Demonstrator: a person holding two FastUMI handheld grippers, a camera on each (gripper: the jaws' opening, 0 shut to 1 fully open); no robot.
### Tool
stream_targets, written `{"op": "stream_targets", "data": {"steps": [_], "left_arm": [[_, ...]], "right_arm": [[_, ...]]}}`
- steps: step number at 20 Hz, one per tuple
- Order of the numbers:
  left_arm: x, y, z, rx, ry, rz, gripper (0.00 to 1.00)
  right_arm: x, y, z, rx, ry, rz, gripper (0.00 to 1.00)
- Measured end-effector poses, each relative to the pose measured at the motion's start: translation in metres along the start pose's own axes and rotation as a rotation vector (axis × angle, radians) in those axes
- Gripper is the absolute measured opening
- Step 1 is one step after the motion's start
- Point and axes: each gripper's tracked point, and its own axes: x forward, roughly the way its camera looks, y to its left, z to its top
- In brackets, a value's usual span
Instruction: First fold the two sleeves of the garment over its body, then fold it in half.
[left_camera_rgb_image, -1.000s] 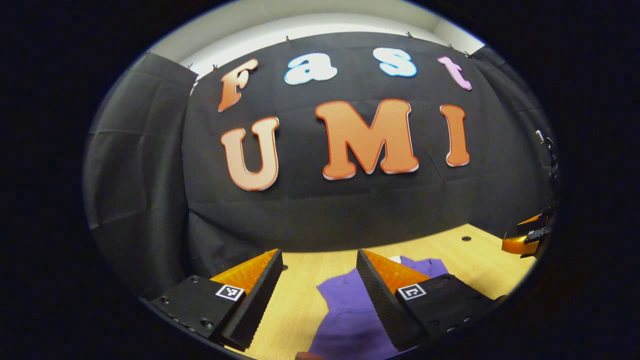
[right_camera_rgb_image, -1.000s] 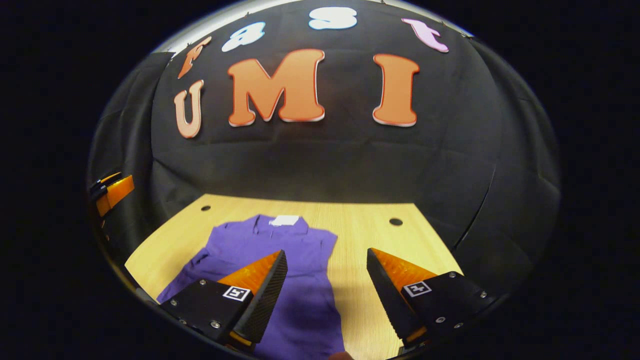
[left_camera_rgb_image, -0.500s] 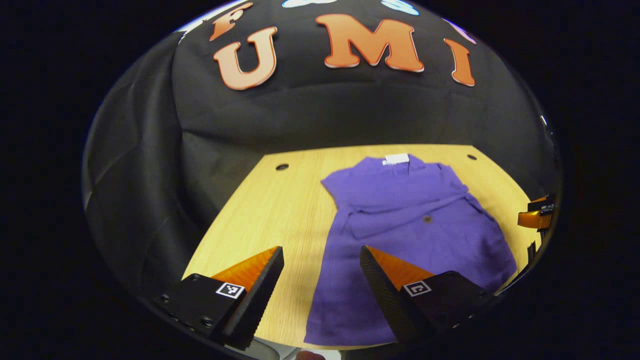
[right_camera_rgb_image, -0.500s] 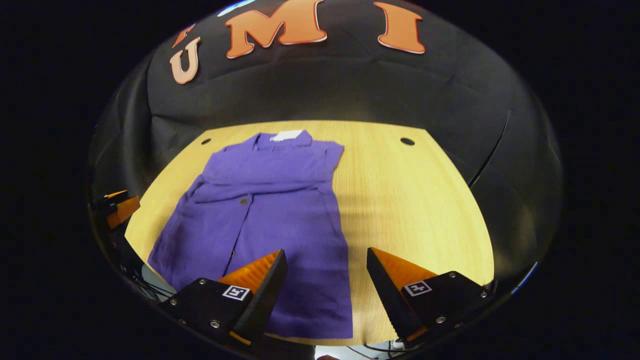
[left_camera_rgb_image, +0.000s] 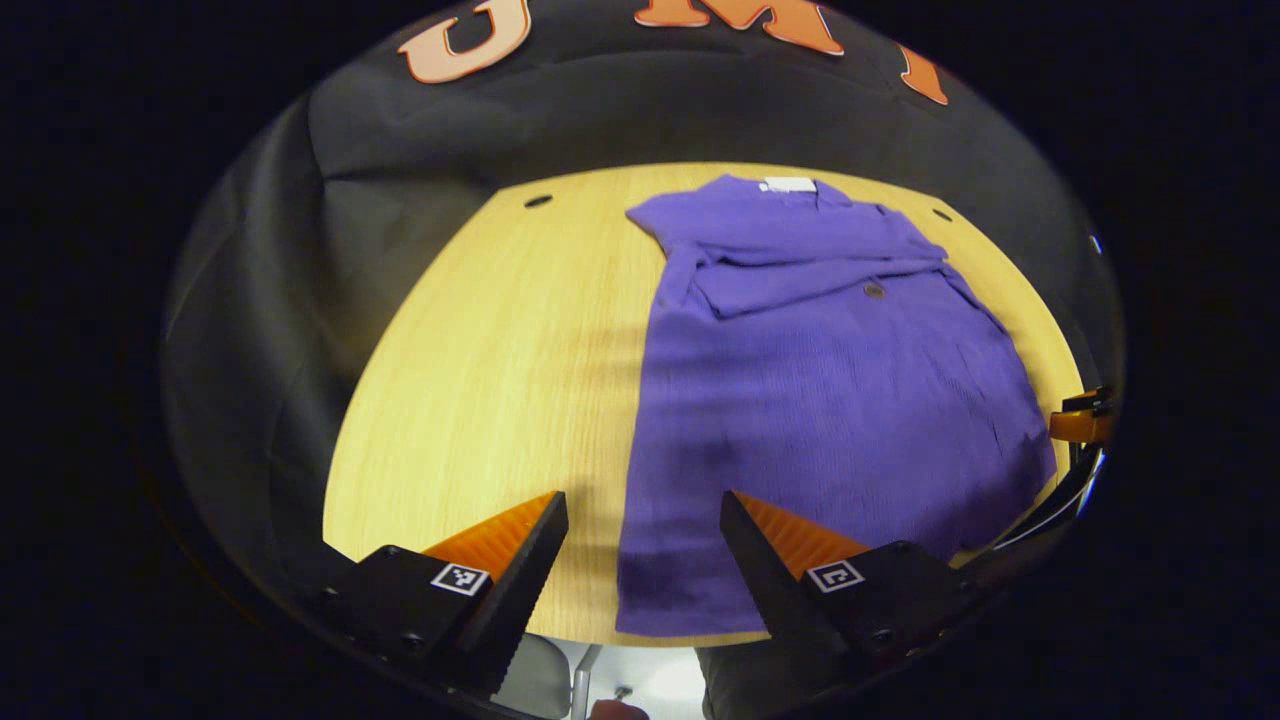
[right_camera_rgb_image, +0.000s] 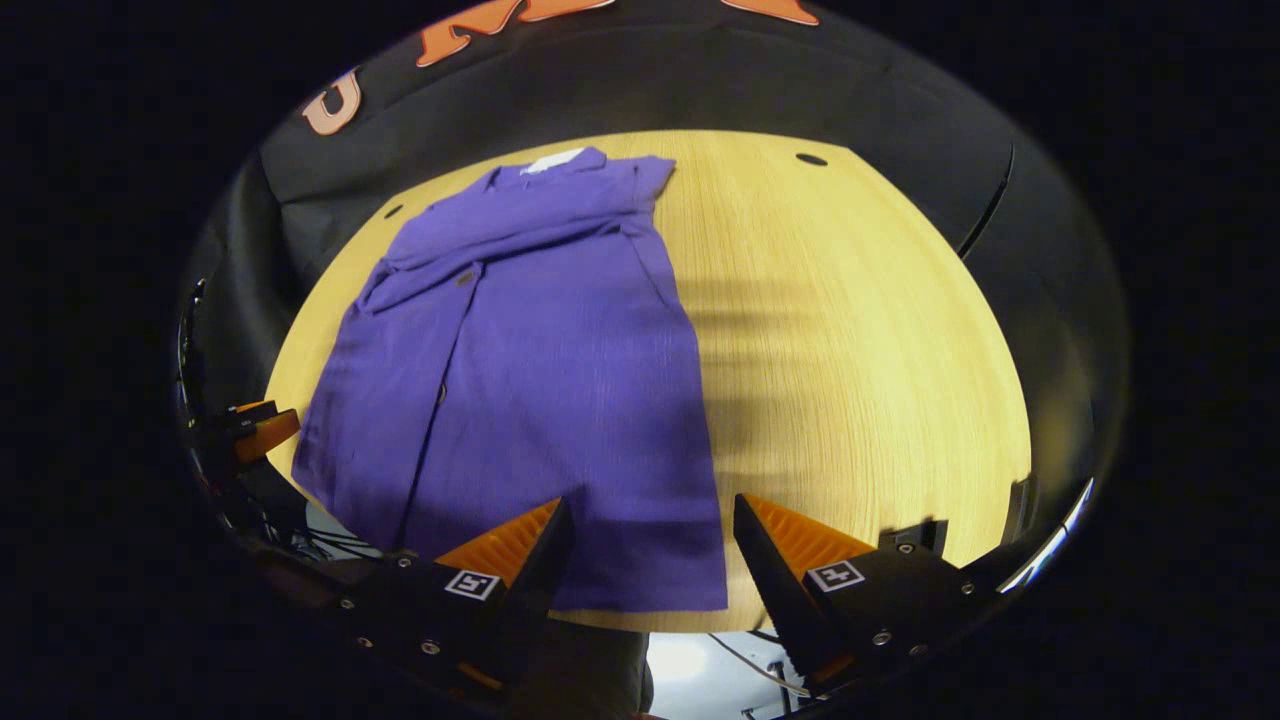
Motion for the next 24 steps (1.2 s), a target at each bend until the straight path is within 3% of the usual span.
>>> {"op": "stream_targets", "data": {"steps": [4,10,16,17,18,19,20,22,24], "left_arm": [[0.002,-0.002,-0.034,-0.034,0.145,-0.04,1.0],[0.011,-0.001,-0.057,-0.075,0.303,-0.083,1.0],[0.019,-0.012,-0.052,0.014,0.358,-0.121,0.98],[0.021,-0.015,-0.052,0.015,0.386,-0.124,0.83],[0.023,-0.02,-0.051,0.01,0.402,-0.127,0.77],[0.024,-0.025,-0.05,-0.002,0.42,-0.133,0.64],[0.026,-0.031,-0.049,-0.01,0.432,-0.147,0.52],[0.031,-0.036,-0.045,-0.027,0.461,-0.161,0.17],[0.027,-0.034,-0.045,-0.032,0.478,-0.182,0.13]], "right_arm": [[0.007,-0.003,-0.032,0.048,0.112,-0.021,0.95],[0.009,-0.004,-0.045,0.046,0.169,-0.037,0.96],[0.01,-0.001,-0.053,-0.03,0.238,-0.079,0.98],[0.011,0.0,-0.053,-0.021,0.248,-0.071,0.87],[0.01,0.001,-0.053,-0.01,0.257,-0.069,0.81],[0.01,0.001,-0.052,0.004,0.261,-0.065,0.55],[0.009,0.0,-0.053,0.008,0.27,-0.062,0.57],[0.009,-0.001,-0.054,0.022,0.293,-0.051,0.48],[0.008,0.001,-0.052,0.098,0.288,-0.032,0.39]]}}
